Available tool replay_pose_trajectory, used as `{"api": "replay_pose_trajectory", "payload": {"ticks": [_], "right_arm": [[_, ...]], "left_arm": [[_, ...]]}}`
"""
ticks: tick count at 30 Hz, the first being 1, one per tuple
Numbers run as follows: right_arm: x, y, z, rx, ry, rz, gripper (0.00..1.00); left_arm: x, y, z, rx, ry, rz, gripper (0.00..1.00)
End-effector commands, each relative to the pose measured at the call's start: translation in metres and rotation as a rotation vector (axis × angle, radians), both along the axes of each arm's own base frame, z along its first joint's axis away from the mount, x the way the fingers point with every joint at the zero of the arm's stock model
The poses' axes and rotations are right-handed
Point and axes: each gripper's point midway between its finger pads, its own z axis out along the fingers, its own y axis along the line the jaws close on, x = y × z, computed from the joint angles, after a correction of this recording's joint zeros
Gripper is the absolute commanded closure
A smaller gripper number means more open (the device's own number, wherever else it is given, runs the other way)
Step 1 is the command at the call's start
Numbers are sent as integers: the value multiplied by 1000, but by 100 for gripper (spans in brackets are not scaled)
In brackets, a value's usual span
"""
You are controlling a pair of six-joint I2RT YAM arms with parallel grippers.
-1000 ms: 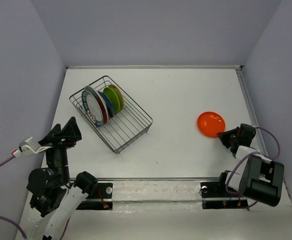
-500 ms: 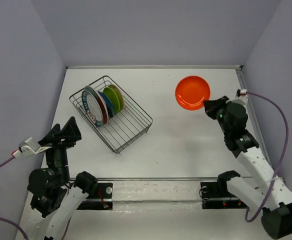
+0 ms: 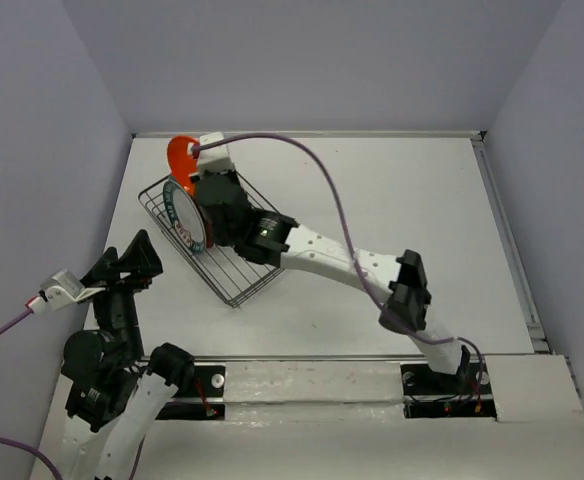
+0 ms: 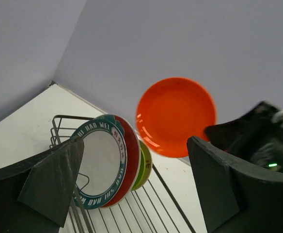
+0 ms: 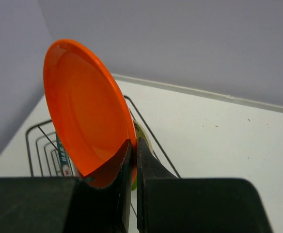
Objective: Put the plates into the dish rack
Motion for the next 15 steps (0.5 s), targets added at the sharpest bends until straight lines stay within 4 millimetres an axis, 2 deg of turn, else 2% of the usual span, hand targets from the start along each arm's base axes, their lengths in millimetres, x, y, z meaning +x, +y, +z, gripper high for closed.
{"api": "replay_pose_trajectory", "payload": {"ticks": [1,3,5,6,7,12,15], "right_arm": [[-10,23,-6,-219,-55,-93,93],[-17,51,-15,-207,-66,-47,93],[-23,65,-15,-186,-76,-15,93],[-21,72,-28,-203,-70,-12,93],[-25,79,-33,-201,-68,9,93],[-23,99,-69,-218,-43,40,93],[-21,104,-79,-234,-43,37,93]], "left_arm": [[-10,16,18,-50,-59,62,1],[-14,20,19,-64,-70,77,1],[-16,22,20,-71,-77,81,1],[-16,22,20,-72,-75,84,1],[-17,23,20,-74,-77,87,1],[-19,26,21,-84,-84,95,1],[-18,24,20,-80,-82,89,1]]}}
